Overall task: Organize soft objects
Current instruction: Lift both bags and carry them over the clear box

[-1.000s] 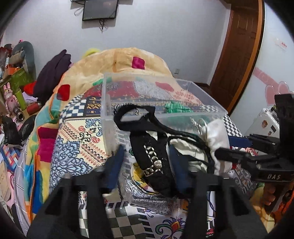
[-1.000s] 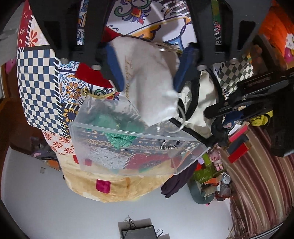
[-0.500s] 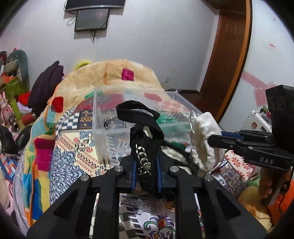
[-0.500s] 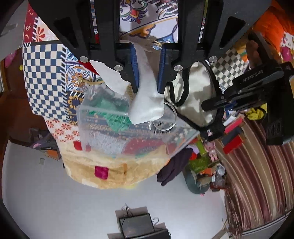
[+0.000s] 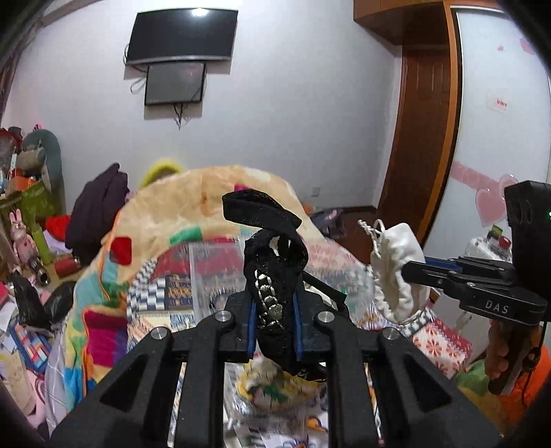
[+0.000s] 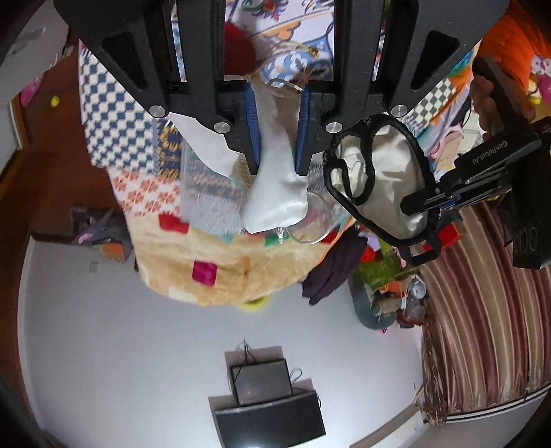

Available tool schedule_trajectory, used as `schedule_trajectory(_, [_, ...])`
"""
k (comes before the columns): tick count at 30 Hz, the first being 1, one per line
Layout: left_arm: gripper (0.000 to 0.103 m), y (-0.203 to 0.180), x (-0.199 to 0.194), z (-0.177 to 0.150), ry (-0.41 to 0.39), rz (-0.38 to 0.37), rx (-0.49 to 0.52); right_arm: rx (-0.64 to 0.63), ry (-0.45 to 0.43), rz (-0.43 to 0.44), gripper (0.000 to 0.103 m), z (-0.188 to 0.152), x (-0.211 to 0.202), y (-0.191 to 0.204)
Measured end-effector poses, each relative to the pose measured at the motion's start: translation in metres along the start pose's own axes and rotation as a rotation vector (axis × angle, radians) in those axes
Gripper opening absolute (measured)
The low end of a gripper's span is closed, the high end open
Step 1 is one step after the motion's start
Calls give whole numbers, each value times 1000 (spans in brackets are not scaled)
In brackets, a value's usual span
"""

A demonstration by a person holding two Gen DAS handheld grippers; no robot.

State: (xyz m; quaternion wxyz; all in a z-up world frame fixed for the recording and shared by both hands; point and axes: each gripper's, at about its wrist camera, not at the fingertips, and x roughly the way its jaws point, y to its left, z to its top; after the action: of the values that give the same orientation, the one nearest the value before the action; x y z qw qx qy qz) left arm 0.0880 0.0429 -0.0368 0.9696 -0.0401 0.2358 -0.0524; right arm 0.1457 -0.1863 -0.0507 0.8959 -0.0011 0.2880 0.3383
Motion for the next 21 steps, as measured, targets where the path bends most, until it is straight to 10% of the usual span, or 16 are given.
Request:
schedule_trajectory(10, [16,19,24,31,-47,36,-19,-23,-84,-48,18,36,10,-8])
schedule_trajectory(21, [16,26,91,23,40,57,-16,-50,10,-63,18,31,66,-14])
